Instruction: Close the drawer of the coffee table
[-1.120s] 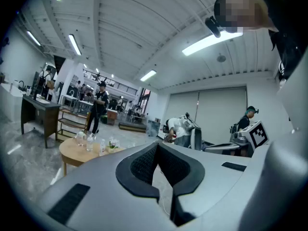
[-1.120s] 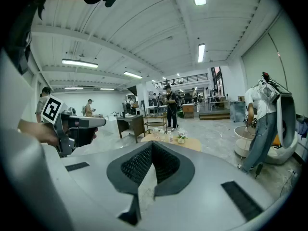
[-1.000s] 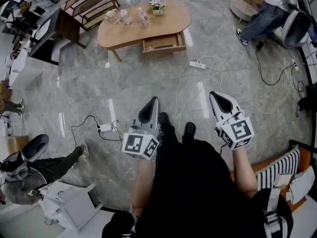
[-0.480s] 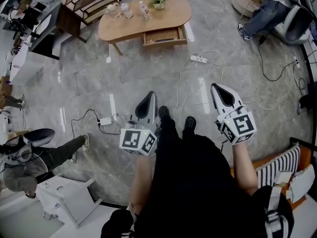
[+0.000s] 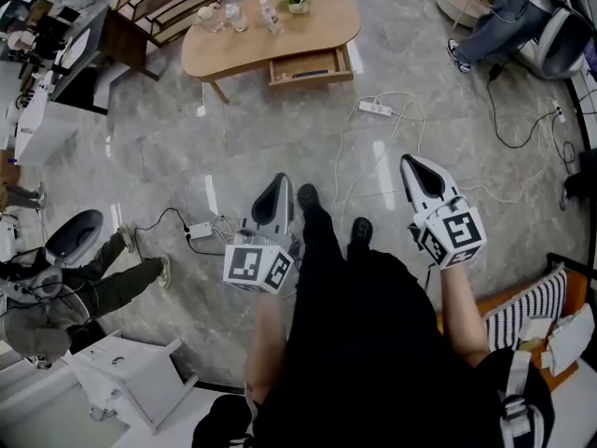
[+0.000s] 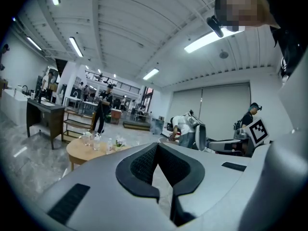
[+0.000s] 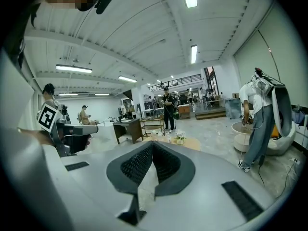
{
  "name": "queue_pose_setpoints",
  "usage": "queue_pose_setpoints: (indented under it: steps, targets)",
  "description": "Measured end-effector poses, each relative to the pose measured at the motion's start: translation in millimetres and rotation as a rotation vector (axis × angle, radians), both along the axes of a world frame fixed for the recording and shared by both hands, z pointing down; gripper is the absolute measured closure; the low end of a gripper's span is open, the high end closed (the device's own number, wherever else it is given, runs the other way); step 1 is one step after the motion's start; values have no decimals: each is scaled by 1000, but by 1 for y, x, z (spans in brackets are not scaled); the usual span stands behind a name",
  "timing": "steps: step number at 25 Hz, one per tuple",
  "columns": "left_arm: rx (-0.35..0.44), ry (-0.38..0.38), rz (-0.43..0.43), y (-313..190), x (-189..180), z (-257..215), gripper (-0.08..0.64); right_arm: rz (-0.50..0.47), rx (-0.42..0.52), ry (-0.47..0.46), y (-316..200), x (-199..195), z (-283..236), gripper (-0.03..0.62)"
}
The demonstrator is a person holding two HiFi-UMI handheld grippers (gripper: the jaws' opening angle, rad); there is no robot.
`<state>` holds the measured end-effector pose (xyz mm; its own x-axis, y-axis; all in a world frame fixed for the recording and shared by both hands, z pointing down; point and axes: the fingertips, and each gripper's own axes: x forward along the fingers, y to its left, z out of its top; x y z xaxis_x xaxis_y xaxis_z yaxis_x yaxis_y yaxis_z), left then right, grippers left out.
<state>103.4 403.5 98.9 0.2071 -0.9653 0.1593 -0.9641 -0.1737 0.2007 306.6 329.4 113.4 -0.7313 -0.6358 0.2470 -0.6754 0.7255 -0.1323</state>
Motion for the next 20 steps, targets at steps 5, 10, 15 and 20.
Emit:
queue_pose_setpoints:
  steps: [5,10,15,20]
  targets:
    - [-5,7,10,-31,-40,4,546,8,-4,10,-23,-35,-2,580]
    - [-3,7,34,-72,-85,5,546,21,-3,-3,-54,-75,-6,580]
    - [-1,10,68,-114,-138,7,546,54,-3,8,-88,-121,-7,580]
    - [-26,14,134,-150,-180,19,546,110,1,7,-116,-159,-9,580]
